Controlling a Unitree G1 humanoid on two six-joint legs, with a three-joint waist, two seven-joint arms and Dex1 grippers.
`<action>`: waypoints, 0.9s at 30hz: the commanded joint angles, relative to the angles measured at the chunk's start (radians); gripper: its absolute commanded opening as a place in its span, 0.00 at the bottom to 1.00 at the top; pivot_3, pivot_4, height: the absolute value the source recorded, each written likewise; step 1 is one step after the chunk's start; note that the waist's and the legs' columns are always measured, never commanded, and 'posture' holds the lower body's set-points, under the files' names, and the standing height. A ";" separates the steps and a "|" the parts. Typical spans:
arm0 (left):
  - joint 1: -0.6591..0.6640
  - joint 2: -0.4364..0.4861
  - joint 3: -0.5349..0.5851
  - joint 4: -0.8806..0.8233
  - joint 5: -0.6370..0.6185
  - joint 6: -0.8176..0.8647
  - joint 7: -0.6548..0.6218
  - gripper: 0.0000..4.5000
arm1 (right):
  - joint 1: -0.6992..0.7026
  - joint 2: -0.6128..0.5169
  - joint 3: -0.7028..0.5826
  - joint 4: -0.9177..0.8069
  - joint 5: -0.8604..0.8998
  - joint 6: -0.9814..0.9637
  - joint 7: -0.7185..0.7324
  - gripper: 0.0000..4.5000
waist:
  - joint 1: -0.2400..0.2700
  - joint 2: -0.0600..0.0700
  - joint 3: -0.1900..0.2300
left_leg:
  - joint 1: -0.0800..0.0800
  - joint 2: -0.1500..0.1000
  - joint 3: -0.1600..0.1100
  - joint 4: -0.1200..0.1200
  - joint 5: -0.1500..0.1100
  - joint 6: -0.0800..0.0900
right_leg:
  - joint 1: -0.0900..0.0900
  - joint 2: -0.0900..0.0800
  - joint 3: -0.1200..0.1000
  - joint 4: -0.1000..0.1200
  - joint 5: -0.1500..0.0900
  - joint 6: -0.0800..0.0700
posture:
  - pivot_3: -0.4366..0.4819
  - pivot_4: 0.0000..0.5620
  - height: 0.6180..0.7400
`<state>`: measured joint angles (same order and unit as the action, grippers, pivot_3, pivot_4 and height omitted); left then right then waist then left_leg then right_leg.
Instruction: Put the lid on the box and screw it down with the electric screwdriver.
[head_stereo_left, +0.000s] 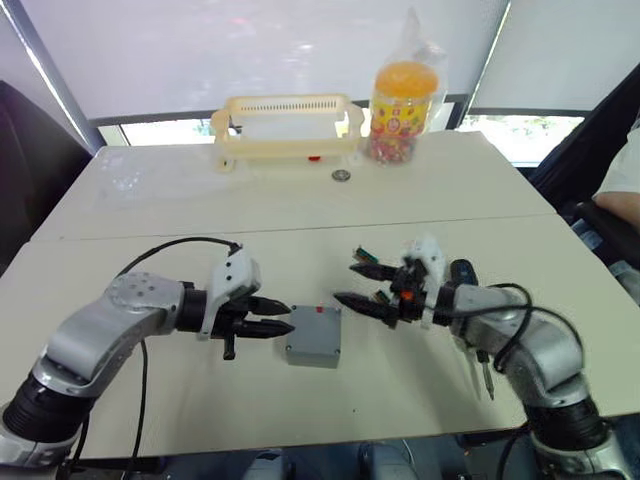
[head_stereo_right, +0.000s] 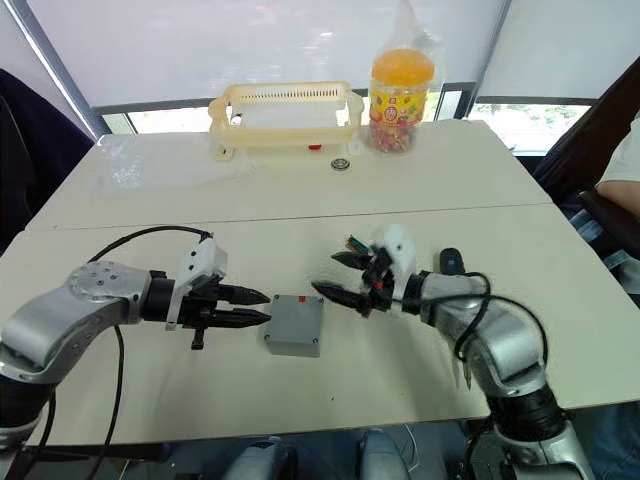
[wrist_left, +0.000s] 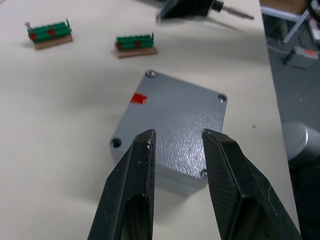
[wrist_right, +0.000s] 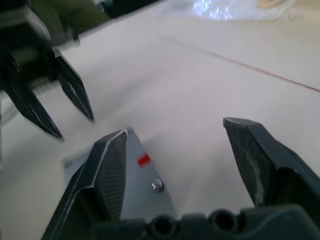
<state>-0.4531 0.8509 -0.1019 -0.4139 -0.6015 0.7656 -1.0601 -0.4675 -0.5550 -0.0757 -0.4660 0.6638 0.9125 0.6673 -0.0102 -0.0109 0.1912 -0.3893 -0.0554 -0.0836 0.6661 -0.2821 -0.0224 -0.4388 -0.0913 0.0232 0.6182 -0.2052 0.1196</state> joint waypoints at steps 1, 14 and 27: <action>-0.067 -0.004 0.003 -0.012 -0.024 -0.003 -0.040 0.32 | -0.090 -0.106 -0.207 -0.045 0.206 0.274 -0.078 0.77 | 0.003 0.000 0.000 | 0.000 0.000 0.000 0.000 0.000 0.000 | 0.000 0.000 0.000 0.000 0.000 0.000 | 0.48 0.27 1.00; -0.193 -0.065 -0.136 -0.038 0.038 -0.138 -0.185 0.32 | -0.140 -0.938 0.006 0.424 0.771 0.702 -0.279 0.99 | -0.009 0.000 0.000 | 0.002 0.001 0.009 0.000 -0.003 0.006 | 0.004 -0.002 -0.001 -0.006 -0.002 -0.004 | 0.48 0.27 1.00; -0.094 -0.117 -0.115 -0.130 0.037 -0.096 -0.057 0.32 | -0.330 -0.815 0.403 0.711 1.032 0.702 -0.653 0.99 | -0.001 0.000 0.001 | 0.000 0.001 0.009 0.001 -0.003 0.006 | 0.002 -0.002 0.000 -0.006 -0.001 0.000 | 0.48 0.27 1.00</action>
<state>-0.5448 0.7247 -0.2505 -0.4966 -0.5469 0.6569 -1.1342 -0.7688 -1.3651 0.3250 0.2289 1.6770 1.6086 0.0378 -0.0117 -0.0108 0.1917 -0.3897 -0.0545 -0.0751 0.6668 -0.2855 -0.0163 -0.4367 -0.0933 0.0231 0.6122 -0.2057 0.1197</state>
